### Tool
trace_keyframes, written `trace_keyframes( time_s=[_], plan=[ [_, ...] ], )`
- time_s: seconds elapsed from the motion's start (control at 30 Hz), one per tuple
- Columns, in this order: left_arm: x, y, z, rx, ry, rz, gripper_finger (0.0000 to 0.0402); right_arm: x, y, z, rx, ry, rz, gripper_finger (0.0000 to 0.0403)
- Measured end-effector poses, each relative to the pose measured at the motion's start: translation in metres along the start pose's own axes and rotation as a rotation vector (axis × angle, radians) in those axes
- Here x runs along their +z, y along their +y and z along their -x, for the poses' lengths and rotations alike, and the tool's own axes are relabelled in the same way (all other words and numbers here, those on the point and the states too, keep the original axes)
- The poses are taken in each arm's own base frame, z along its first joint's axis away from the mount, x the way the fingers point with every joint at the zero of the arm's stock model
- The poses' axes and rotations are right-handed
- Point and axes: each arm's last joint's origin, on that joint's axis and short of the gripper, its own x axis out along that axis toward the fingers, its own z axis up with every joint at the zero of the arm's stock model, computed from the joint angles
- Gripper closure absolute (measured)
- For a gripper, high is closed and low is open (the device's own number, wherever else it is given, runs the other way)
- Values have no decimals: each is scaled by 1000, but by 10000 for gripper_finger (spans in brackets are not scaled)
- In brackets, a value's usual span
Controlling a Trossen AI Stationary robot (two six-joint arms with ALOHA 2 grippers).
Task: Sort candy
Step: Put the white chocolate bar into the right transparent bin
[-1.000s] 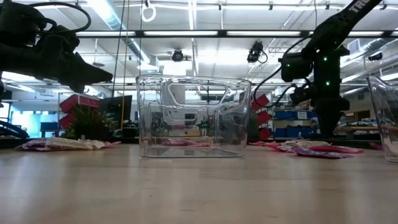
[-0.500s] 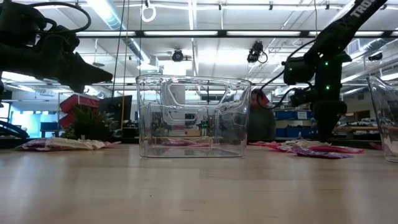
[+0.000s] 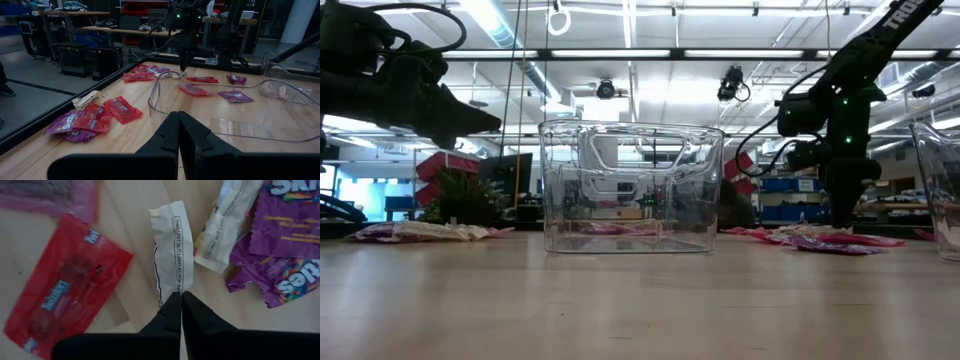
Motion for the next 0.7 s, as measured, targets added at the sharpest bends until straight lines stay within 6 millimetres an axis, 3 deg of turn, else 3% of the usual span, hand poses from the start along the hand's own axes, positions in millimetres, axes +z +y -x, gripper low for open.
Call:
trace_keyframes(
  time_s=[0.2,0.4,0.57,0.7],
  plan=[
    [0,0,0,0,0,0,396,15,4,23,20,14,-2,403],
    [0,0,0,0,0,0,396,43,25,71,36,-5,5,403],
    [0,0,0,0,0,1,396,63,73,118,129,-76,29,403],
    [0,0,0,0,0,6,396,59,129,134,226,-73,72,403]
  ],
)
